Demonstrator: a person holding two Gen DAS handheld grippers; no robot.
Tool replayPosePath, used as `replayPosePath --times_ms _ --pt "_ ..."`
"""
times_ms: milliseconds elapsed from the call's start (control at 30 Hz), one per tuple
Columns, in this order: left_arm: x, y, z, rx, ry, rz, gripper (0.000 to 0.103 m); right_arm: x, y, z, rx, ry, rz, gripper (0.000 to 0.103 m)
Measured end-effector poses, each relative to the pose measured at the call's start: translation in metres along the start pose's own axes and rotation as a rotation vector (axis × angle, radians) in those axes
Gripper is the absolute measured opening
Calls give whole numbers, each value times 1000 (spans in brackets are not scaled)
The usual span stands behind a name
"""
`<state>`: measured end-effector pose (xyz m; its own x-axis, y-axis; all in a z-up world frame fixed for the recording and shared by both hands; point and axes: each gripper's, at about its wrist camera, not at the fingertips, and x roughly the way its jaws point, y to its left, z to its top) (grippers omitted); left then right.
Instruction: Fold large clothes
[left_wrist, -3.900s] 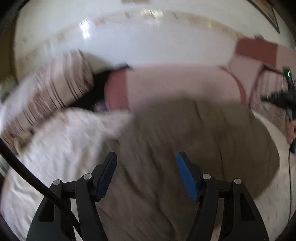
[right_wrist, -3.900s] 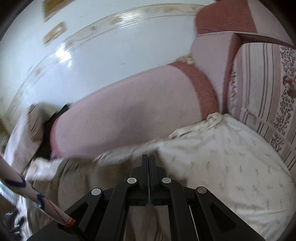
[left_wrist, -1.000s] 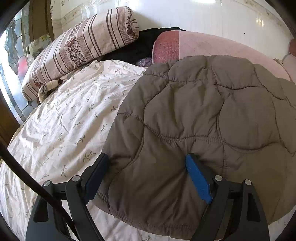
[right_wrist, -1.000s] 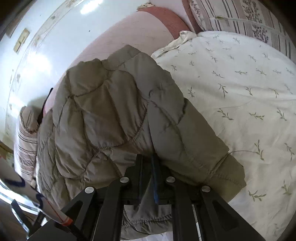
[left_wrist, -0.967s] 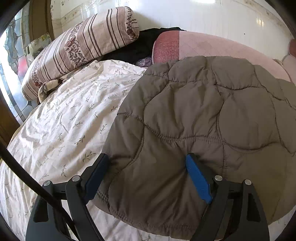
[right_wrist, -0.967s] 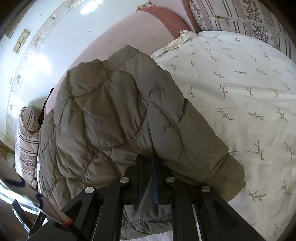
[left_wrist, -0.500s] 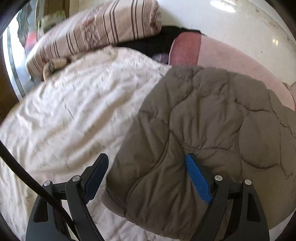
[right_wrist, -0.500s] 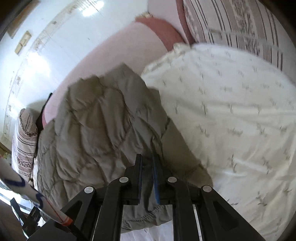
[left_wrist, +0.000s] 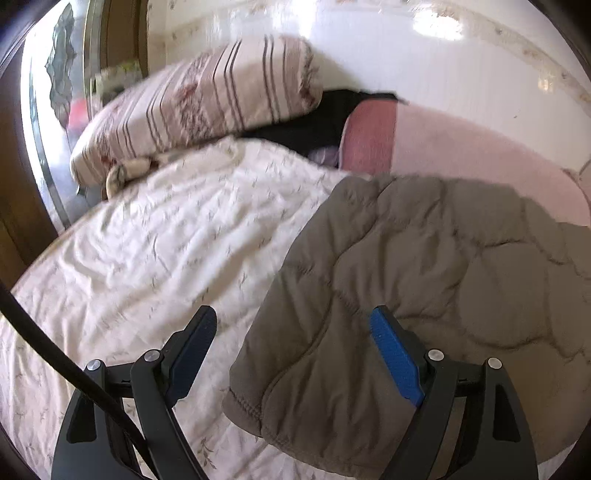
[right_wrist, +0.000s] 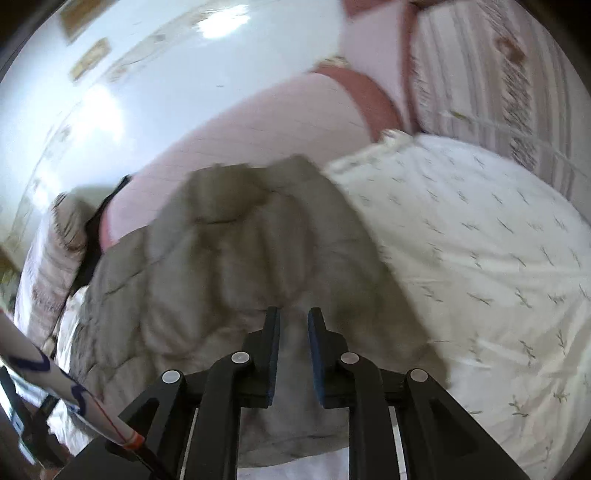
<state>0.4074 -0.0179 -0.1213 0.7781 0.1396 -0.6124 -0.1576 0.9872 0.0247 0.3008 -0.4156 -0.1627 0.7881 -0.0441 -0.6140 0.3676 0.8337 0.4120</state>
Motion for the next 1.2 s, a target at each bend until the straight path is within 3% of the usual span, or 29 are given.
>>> replayPosePath --times_ms 133,367,533,1200 --pt "-12 -14 -3 52 -30 -34 85 5 37 -14 -117 22 65 27" --pt "-6 -39 -18 119 2 -66 85 24 61 -37 -197 91 82 30" --pt "-4 -55 -28 177 0 -62 85 36 66 -45 -228 114 46 33" --pt "1 -55 -29 187 11 -58 85 37 68 -47 -239 128 41 42"
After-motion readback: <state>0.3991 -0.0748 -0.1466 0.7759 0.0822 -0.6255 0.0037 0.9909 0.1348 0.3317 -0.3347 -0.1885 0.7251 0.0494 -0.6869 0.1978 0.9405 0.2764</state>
